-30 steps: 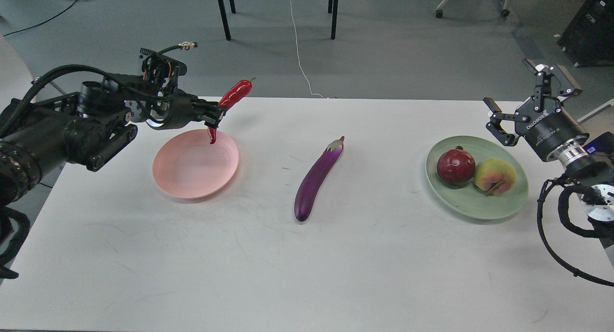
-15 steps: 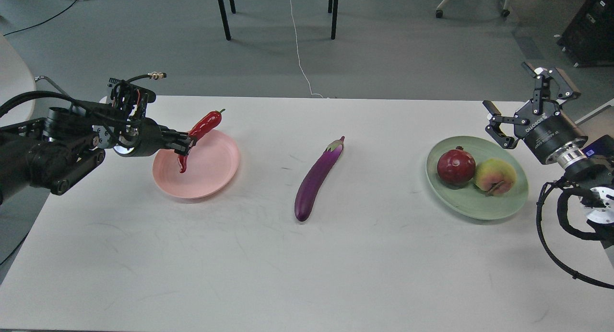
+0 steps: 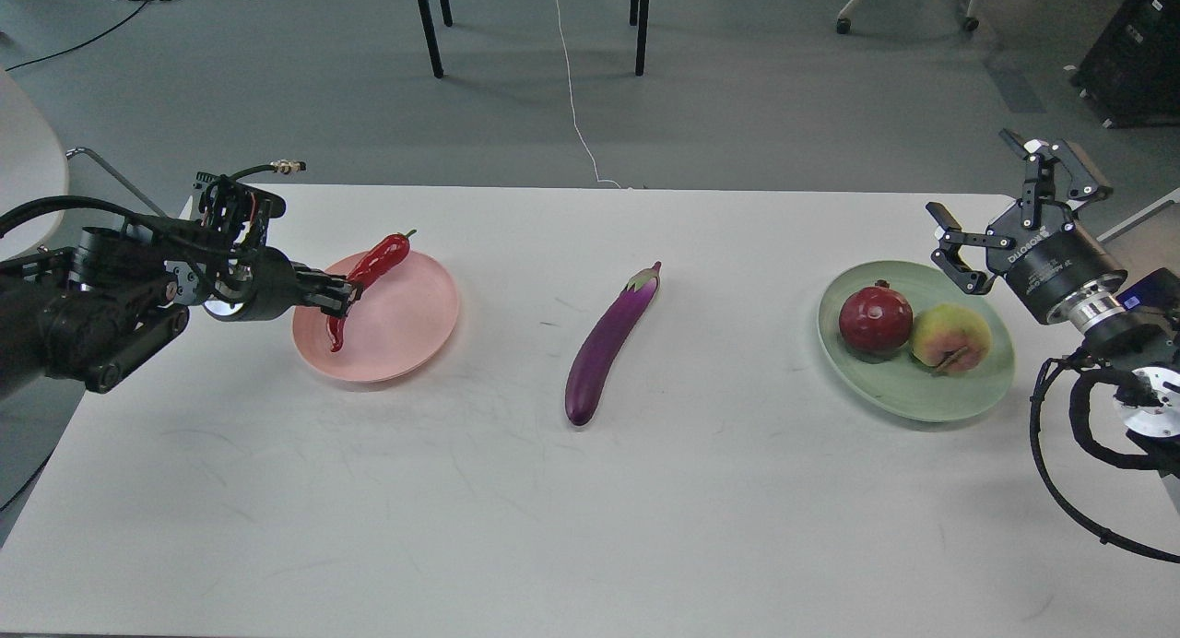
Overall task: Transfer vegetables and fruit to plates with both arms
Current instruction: 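Lower the chili onto the pink plate, open and withdraw left gripper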
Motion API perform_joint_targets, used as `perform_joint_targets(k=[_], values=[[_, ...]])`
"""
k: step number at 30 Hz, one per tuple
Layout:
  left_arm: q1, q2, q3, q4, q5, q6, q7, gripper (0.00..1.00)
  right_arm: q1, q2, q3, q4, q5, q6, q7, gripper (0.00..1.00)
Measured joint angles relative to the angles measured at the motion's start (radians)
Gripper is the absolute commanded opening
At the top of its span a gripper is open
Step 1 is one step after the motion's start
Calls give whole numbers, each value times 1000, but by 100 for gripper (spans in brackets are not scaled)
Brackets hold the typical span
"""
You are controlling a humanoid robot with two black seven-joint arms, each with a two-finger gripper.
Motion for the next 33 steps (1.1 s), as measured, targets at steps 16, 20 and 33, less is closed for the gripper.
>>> perform_joint_targets(k=[16,20,33], values=[[15,6,0,16,3,0,3,43,-3,-2,-1,2,-1,0,0,99],[15,6,0,20,3,0,3,52,-8,-2,-1,3,-2,0,0,99],[-25,0,-12,19,-3,7,0,94,-9,-4,-1,3,-2,0,0,99]])
